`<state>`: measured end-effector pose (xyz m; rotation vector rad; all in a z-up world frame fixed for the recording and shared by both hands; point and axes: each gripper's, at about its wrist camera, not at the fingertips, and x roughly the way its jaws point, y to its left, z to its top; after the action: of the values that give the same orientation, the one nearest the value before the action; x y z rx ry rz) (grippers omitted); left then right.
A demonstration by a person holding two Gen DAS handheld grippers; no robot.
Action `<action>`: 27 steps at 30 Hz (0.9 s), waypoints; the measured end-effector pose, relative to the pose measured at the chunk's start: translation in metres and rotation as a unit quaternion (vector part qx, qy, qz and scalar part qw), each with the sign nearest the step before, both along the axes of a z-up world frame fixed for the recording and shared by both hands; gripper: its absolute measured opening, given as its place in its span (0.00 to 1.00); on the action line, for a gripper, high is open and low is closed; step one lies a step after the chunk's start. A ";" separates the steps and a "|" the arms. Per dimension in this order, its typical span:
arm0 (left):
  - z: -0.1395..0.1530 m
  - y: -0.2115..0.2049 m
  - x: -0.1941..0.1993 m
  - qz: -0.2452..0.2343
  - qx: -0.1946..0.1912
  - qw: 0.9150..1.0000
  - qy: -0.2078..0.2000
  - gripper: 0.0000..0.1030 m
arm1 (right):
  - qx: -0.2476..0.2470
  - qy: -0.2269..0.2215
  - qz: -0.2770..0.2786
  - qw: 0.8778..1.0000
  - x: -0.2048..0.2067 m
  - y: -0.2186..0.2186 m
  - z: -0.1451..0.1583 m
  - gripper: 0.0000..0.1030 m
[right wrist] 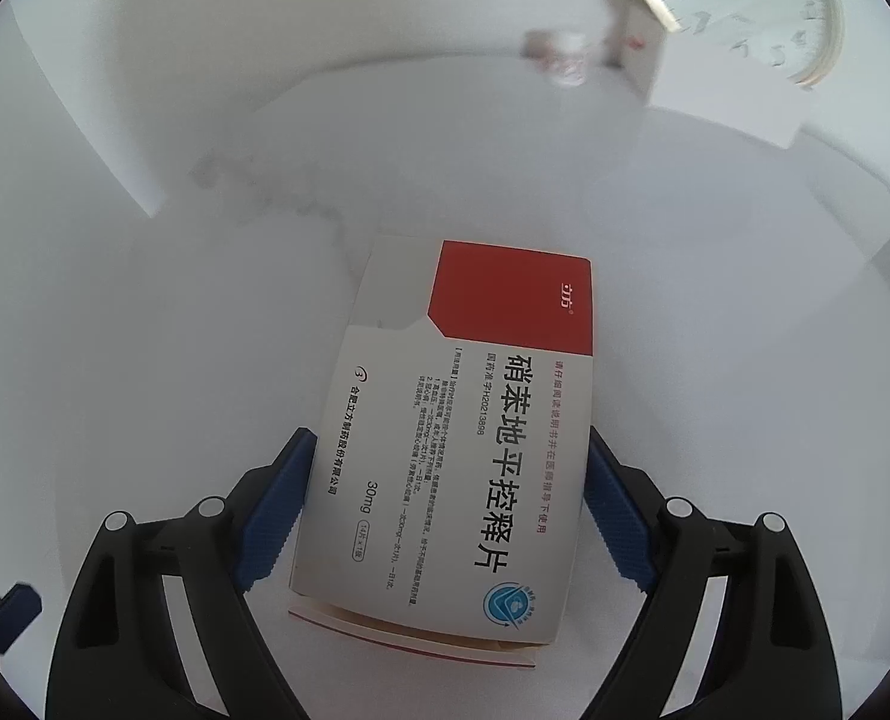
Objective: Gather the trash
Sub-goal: 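Grasp the white-red medicine box with the right gripper, then carry the medicine box over the white bin and open the right gripper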
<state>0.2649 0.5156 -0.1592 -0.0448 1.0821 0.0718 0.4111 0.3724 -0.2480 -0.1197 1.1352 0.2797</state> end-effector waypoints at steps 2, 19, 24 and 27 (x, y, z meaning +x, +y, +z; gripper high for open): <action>0.010 -0.015 -0.010 -0.009 0.000 1.000 -0.007 0.92 | 0.003 -0.013 -0.006 1.000 -0.017 -0.022 0.019 0.83; 0.059 -0.346 -0.187 -0.194 -0.014 0.980 -0.042 0.92 | 0.022 -0.082 -0.144 0.986 -0.330 -0.403 0.129 0.83; 0.039 -0.476 -0.238 -0.256 -0.055 0.965 0.004 0.92 | 0.011 -0.072 -0.222 0.972 -0.443 -0.547 0.123 0.83; 0.027 -0.528 -0.259 -0.286 -0.048 0.957 0.019 0.92 | 0.002 -0.060 -0.270 0.961 -0.490 -0.609 0.109 0.83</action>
<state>0.0057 -0.0123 -0.1325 0.1836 1.1017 -0.5046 -0.0785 -0.2363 -0.1392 0.1767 1.0040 -0.2105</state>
